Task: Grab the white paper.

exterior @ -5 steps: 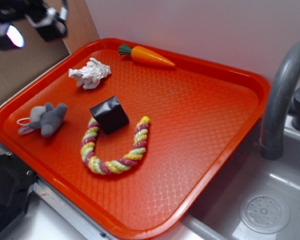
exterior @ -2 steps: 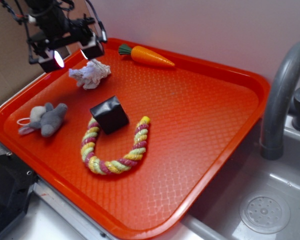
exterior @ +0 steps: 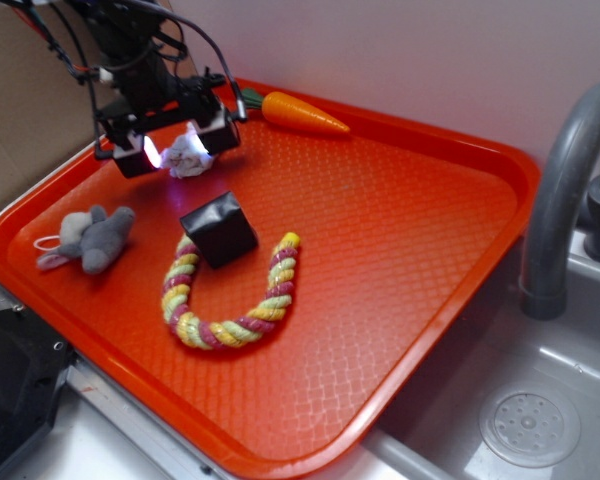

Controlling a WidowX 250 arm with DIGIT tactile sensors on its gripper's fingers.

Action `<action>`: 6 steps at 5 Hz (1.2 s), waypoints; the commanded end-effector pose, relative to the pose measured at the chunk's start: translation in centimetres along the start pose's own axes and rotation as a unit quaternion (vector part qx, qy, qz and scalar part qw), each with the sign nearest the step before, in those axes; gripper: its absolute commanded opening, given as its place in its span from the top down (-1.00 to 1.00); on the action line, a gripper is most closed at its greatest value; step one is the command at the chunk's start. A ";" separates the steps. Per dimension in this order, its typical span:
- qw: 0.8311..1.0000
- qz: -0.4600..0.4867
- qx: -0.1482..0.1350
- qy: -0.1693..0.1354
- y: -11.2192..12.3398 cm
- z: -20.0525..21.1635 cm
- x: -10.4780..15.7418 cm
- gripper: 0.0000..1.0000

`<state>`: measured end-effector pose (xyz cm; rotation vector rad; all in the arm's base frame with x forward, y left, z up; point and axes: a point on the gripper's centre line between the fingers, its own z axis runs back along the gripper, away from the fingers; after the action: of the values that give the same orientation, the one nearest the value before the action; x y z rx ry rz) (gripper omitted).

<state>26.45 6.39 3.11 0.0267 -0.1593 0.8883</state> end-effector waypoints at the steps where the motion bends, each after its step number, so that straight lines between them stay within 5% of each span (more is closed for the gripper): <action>1: 1.000 0.016 0.004 -0.023 0.3 0.4 1.9 -1.00; 2: 1.000 0.017 0.007 -0.013 0.2 0.0 2.2 1.00; 3: 0.991 -0.112 0.047 0.054 -0.1 5.1 0.2 1.00; 4: 0.970 -0.236 0.054 0.033 0.4 8.9 -1.3 1.00; 5: 0.942 -0.334 0.021 0.012 1.3 12.4 -3.5 1.00; 6: 0.946 -0.323 -0.011 0.019 1.7 15.8 -4.4 1.00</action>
<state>20.09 1.18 16.73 0.0346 -0.0570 0.2220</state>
